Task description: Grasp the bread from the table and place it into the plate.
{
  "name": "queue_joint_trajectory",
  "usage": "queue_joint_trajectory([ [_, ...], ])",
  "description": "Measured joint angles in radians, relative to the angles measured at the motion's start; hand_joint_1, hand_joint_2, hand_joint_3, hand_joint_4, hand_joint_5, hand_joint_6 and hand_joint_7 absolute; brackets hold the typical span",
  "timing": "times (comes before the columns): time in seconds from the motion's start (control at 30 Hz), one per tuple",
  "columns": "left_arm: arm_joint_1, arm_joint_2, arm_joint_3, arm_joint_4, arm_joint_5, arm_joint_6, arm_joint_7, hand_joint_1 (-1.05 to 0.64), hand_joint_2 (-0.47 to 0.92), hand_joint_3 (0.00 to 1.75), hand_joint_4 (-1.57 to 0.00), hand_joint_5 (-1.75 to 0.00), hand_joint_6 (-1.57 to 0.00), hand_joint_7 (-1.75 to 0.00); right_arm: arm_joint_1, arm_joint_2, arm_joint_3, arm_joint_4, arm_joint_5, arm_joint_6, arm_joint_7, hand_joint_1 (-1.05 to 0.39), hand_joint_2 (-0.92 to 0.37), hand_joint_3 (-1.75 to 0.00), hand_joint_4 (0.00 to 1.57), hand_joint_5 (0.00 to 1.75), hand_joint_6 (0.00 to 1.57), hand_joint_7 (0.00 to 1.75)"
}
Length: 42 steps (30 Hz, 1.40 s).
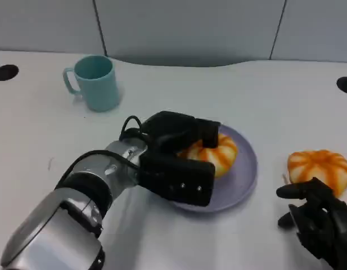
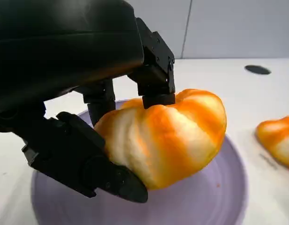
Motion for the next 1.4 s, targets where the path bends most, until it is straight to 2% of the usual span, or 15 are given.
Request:
queue_joint_trajectory([
  [0.1, -0.003, 0.000, -0.037, 0.003, 0.040, 0.008, 0.031, -0.20, 0.68, 0.60, -0.85, -1.75, -0.62, -1.75, 0.004, 0.003, 0.007, -0.010, -0.002, -0.001, -0.001, -0.21, -0.92, -0.43, 0.48, 1.50, 0.42, 1.26],
  [0.2, -0.009, 0.004, -0.082, 0.004, 0.089, 0.007, 0.087, -0.23, 0.70, 0.47, -0.58, -1.75, -0.37, -1.75, 0.004, 0.004, 0.011, -0.012, -0.003, -0.002, -0.001, -0.22, -0.92, -0.43, 0.48, 1.50, 0.43, 1.27],
  [0.23, -0.012, 0.007, -0.097, 0.004, 0.103, 0.006, 0.111, -0.26, 0.75, 0.39, -0.46, -1.75, -0.32, -1.65, 0.004, 0.004, 0.011, -0.012, -0.002, -0.002, -0.001, -0.22, -0.92, -0.43, 0.47, 1.50, 0.43, 1.27],
  [0.27, -0.018, 0.008, -0.112, 0.004, 0.121, 0.007, 0.125, -0.33, 0.83, 0.24, -0.29, -1.61, -0.27, -1.41, 0.004, 0.004, 0.011, -0.012, -0.002, -0.003, -0.001, -0.23, -0.92, -0.43, 0.47, 1.50, 0.43, 1.27],
  [0.3, -0.026, 0.008, -0.124, 0.005, 0.131, 0.009, 0.125, -0.36, 0.87, 0.15, -0.23, -1.51, -0.27, -1.28, 0.004, 0.004, 0.011, -0.012, -0.002, -0.007, -0.001, -0.23, -0.92, -0.43, 0.47, 1.50, 0.43, 1.27],
  [0.37, -0.051, 0.008, -0.141, 0.007, 0.141, 0.016, 0.103, -0.42, 0.91, 0.04, -0.19, -1.25, -0.32, -0.93, 0.004, 0.004, 0.011, -0.011, -0.002, -0.019, -0.001, -0.23, -0.92, -0.43, 0.47, 1.51, 0.43, 1.28],
  [0.4, -0.065, 0.008, -0.146, 0.008, 0.144, 0.017, 0.089, -0.43, 0.91, 0.03, -0.19, -1.21, -0.33, -0.87, 0.004, 0.004, 0.011, -0.010, -0.002, -0.026, -0.001, -0.23, -0.92, -0.43, 0.47, 1.51, 0.43, 1.28],
  [0.47, -0.086, 0.007, -0.149, 0.008, 0.144, 0.016, 0.077, -0.54, 0.88, 0.01, -0.04, -0.89, -0.16, -0.56, 0.004, 0.004, 0.011, -0.008, -0.002, -0.032, -0.001, -0.22, -0.92, -0.43, 0.47, 1.51, 0.43, 1.28],
  [0.53, -0.093, 0.007, -0.154, 0.008, 0.145, 0.015, 0.073, -0.59, 0.87, 0.00, -0.01, -0.68, -0.08, -0.45, 0.004, 0.004, 0.011, -0.008, -0.002, -0.032, -0.001, -0.22, -0.92, -0.43, 0.47, 1.51, 0.42, 1.28],
  [0.63, -0.093, 0.007, -0.166, 0.008, 0.155, 0.015, 0.073, -0.61, 0.87, 0.00, 0.00, -0.60, -0.05, -0.42, 0.004, 0.004, 0.011, -0.008, -0.002, -0.030, -0.001, -0.22, -0.92, -0.43, 0.47, 1.51, 0.42, 1.28],
  [0.67, -0.093, 0.007, -0.167, 0.008, 0.155, 0.016, 0.073, -0.69, 0.88, 0.01, 0.00, -0.37, -0.02, -0.34, 0.004, 0.004, 0.011, -0.008, -0.002, -0.030, -0.001, -0.22, -0.92, -0.43, 0.48, 1.52, 0.42, 1.28],
  [0.7, -0.093, 0.007, -0.167, 0.008, 0.155, 0.017, 0.073, -0.72, 0.90, 0.01, 0.00, -0.26, -0.01, -0.30, 0.004, 0.004, 0.011, -0.008, -0.002, -0.030, -0.001, -0.21, -0.92, -0.43, 0.48, 1.52, 0.42, 1.29],
  [0.87, -0.102, 0.007, -0.165, 0.009, 0.153, 0.036, 0.016, -0.78, 0.90, 0.01, 0.00, -0.06, 0.00, -0.25, 0.004, 0.004, 0.012, -0.008, -0.003, -0.031, -0.001, -0.22, -0.92, -0.44, 0.47, 1.52, 0.42, 1.29],
  [1.2, -0.119, 0.020, -0.113, 0.005, 0.092, 0.021, -0.096, -0.80, 0.92, 0.06, -0.05, -0.03, -0.02, -0.24, 0.003, 0.005, 0.012, -0.007, -0.001, -0.032, 0.000, -0.23, -0.92, -0.45, 0.48, 1.52, 0.42, 1.31],
  [1.4, -0.084, 0.170, 0.132, -0.072, -0.188, -0.211, -0.181, -0.78, 0.92, 0.08, -0.10, -0.07, -0.10, -0.20, 0.003, 0.006, 0.011, -0.004, 0.001, -0.027, 0.000, -0.23, -0.92, -0.44, 0.46, 1.52, 0.41, 1.31],
])
